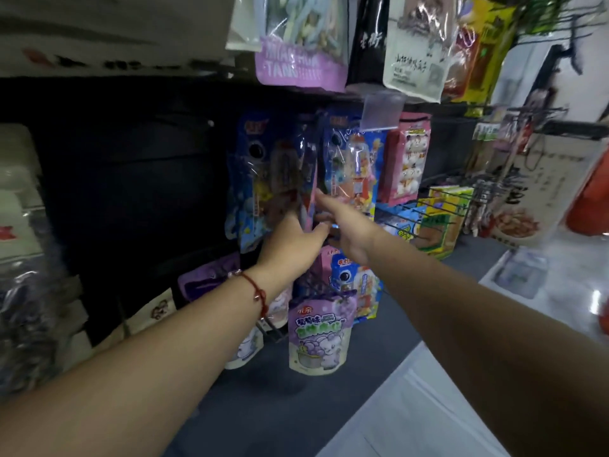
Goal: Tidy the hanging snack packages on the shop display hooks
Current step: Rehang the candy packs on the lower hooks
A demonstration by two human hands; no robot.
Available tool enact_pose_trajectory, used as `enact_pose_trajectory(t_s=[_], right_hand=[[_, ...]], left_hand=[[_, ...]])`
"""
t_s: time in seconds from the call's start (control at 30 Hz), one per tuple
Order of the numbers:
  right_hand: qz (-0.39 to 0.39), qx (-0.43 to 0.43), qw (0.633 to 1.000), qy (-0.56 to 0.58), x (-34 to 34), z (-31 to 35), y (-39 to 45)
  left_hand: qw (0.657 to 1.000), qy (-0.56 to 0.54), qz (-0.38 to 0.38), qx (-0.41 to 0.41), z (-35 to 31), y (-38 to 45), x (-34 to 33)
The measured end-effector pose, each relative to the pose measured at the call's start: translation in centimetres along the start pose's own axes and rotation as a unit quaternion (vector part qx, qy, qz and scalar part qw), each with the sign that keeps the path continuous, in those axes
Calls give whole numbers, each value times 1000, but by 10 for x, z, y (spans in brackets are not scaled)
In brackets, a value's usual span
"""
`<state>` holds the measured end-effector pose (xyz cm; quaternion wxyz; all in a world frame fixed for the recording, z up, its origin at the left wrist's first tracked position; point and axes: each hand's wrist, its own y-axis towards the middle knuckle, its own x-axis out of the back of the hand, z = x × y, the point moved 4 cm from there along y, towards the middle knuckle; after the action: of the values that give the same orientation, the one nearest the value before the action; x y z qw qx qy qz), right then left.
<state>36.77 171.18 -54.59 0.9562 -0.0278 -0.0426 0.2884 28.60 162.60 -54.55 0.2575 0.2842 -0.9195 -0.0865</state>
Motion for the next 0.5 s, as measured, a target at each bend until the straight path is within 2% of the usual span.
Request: enact_pose_trajectory(t_s=[0.07,0.13,0.23,0.3,0.43,0.5], right_hand=[[0,-5,1000,-12,-1,1,-13],[-18,3,1000,-22,9,0,-25],[-51,39,997,-30,31,-5,-44],[-67,29,997,-13,45,-10,-58],[-6,-2,999,52,60,-25,-73],[-13,1,997,74,66,-26,-83]], left_hand=[[998,24,-43,36,-6,-4,8],[995,36,-56,69,-9,-8,16],[998,8,-23,63,-21,-24,25],[999,-16,15,40,-28,-35,25],[994,-103,16,41,-34,-57,20],[991,-123,30,37,-42,-63,17]])
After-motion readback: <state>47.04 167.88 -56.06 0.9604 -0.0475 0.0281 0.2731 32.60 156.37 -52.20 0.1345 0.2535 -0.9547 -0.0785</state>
